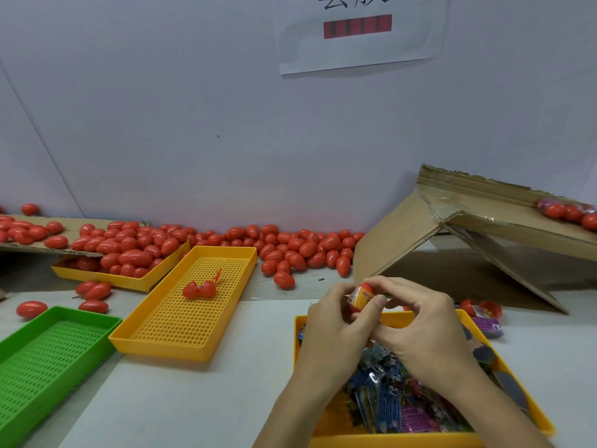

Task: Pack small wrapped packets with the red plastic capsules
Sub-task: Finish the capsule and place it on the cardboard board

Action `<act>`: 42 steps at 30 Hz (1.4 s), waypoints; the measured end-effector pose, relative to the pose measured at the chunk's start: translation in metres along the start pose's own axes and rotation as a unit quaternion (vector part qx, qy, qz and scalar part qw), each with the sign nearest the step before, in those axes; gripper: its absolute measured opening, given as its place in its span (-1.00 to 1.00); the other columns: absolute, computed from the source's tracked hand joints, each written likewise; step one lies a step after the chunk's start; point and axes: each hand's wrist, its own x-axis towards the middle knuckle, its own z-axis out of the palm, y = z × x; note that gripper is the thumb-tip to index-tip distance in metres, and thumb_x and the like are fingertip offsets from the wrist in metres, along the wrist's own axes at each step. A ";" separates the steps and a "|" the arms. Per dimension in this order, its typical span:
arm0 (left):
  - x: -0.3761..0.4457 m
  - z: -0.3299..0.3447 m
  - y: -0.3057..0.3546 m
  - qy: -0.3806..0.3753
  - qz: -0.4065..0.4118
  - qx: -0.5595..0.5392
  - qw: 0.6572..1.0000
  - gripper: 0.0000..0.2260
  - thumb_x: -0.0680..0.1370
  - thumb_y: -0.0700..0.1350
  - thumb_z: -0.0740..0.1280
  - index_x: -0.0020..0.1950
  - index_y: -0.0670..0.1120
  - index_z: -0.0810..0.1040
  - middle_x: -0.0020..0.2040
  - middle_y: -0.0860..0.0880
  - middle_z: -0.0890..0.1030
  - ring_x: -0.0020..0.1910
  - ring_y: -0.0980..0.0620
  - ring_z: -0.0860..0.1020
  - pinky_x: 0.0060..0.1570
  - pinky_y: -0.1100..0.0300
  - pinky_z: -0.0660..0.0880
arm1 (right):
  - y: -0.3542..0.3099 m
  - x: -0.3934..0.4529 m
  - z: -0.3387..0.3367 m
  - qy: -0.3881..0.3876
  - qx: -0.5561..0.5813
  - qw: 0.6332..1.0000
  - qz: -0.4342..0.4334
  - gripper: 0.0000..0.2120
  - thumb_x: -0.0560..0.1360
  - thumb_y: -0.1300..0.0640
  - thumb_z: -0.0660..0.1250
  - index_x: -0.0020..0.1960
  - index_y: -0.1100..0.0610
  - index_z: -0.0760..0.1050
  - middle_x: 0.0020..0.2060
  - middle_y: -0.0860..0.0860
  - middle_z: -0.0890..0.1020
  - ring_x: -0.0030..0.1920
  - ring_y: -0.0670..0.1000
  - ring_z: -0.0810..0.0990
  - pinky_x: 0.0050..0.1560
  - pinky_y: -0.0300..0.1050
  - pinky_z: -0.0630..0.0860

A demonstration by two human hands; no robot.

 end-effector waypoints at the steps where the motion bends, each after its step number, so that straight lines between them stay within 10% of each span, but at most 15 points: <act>1: 0.000 0.001 0.001 0.003 0.009 0.028 1.000 -0.84 0.61 0.03 0.34 0.05 -0.02 0.63 -0.18 -0.01 0.67 -0.17 0.07 0.64 -0.16 0.09 0.64 | 0.001 -0.001 0.001 0.003 -0.014 1.000 0.001 -0.58 0.34 0.13 0.56 0.08 -0.25 0.57 -0.07 -0.33 0.65 0.06 -0.26 0.58 -0.06 -0.45 0.51; 16: -0.004 0.008 0.006 0.090 0.030 0.066 0.993 -0.87 0.57 -0.01 0.40 0.06 0.01 0.67 -0.20 0.15 0.66 -0.15 0.24 0.62 -0.21 0.39 0.54 | -0.001 -0.001 0.002 0.018 -0.079 0.997 -0.014 -0.57 0.33 0.20 0.60 0.17 0.03 0.63 -0.02 -0.29 0.61 0.06 -0.23 0.59 -0.01 -0.45 0.50; 30: -0.007 0.018 0.007 0.102 -0.023 0.072 0.992 -0.72 0.61 0.08 0.30 -0.30 0.12 0.59 -0.41 0.12 0.61 -0.34 0.06 0.58 -0.33 0.15 0.51 | -0.002 -0.001 0.005 0.031 -0.125 0.992 -0.009 -0.60 0.34 0.23 0.60 0.17 0.14 0.66 -0.04 -0.12 0.65 -0.01 -0.23 0.60 0.02 -0.47 0.50; 34: -0.007 0.016 0.006 0.085 -0.043 0.055 0.994 -0.60 0.61 0.11 0.28 -0.25 -0.13 0.66 -0.36 -0.10 0.65 -0.26 -0.14 0.63 -0.22 -0.10 0.56 | 0.000 -0.001 0.004 0.030 -0.119 0.992 -0.004 -0.64 0.35 0.25 0.59 0.13 0.14 0.66 -0.09 -0.18 0.61 0.00 -0.22 0.60 0.02 -0.49 0.47; 42: -0.005 0.012 0.004 0.059 -0.040 0.021 0.997 -0.76 0.63 0.03 0.29 -0.10 -0.05 0.67 -0.23 -0.02 0.68 -0.16 -0.01 0.64 -0.14 0.02 0.61 | 0.005 0.000 0.000 -0.009 -0.089 0.996 0.021 -0.57 0.39 0.14 0.55 0.24 0.04 0.62 0.03 -0.18 0.66 0.10 -0.25 0.57 0.06 -0.42 0.50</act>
